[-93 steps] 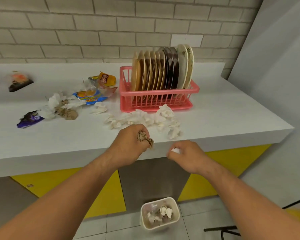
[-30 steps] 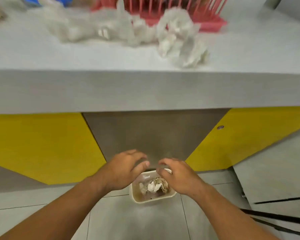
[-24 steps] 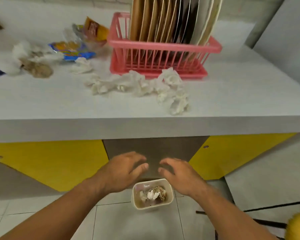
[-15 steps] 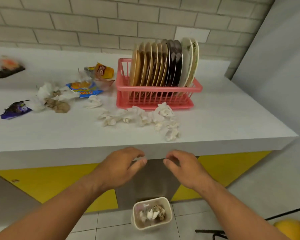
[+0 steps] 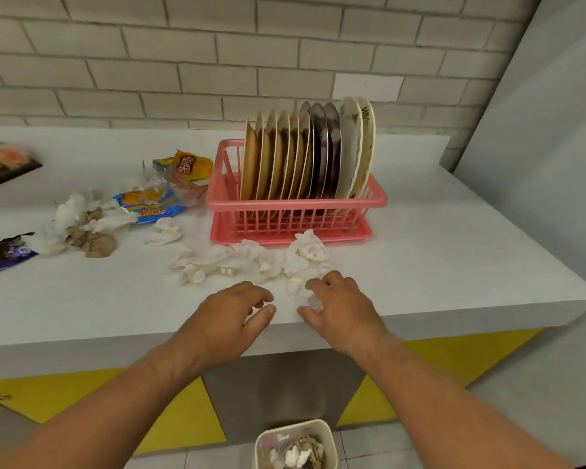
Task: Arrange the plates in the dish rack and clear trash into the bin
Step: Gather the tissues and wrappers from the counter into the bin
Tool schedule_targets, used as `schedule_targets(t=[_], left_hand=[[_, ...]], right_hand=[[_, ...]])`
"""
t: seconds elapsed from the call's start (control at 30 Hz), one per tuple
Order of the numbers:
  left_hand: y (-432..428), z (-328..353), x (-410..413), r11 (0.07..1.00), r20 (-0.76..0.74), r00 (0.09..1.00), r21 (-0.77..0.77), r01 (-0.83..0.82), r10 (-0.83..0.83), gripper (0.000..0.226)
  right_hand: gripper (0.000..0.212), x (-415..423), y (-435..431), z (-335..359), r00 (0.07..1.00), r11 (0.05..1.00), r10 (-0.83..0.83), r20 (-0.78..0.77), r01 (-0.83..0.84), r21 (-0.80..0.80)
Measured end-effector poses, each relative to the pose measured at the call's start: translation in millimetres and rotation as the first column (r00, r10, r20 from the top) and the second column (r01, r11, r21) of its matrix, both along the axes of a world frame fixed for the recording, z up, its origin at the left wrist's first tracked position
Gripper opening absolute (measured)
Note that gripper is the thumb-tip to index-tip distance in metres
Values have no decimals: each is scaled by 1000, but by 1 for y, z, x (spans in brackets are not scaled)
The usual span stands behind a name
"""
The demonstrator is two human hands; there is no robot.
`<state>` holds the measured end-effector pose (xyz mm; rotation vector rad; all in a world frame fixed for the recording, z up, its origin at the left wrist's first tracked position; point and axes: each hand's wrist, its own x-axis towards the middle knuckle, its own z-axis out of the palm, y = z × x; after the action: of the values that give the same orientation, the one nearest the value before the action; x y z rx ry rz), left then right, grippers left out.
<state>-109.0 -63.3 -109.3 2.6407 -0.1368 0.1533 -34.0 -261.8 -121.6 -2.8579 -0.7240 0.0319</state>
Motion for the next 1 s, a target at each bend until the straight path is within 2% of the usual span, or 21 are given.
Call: schedule_targets(t=[0.1,0.17,0.23,0.43,0.6,0.7,0.87,1.0], left_hand=[[-10,8,23,999,11,999,22,-31,31,31],[-22,16,38,999,33,999,33,-36,35,30],[-36,25,53,998,47,999,49,-29,27,30],[-71,35,90,991,54,999,135,-6,-1,32],[-103,13,117,929,-74,996,363,73,-49,41],[-116,-8,121,861,-124,991,500,97,-40,36],[-116,-21,118,843,-118,991,524,122,-70,34],[-102,-15,108,869,-117,982,460,183,-145,24]], right_hand=[[27,16,-4,-11,989,982,148,9,-146,-122],[25,24,-14,-9,976,973,215,-35,-218,-79],[26,31,-26,-2,964,971,241,-109,-239,28],[17,56,-68,16,990,974,71,-120,-43,224],[20,80,-93,19,975,961,-22,-220,81,264],[19,88,-102,10,965,967,3,-262,64,246],[28,94,-105,4,949,954,30,-314,67,293],[26,96,-95,7,933,940,6,-359,118,322]])
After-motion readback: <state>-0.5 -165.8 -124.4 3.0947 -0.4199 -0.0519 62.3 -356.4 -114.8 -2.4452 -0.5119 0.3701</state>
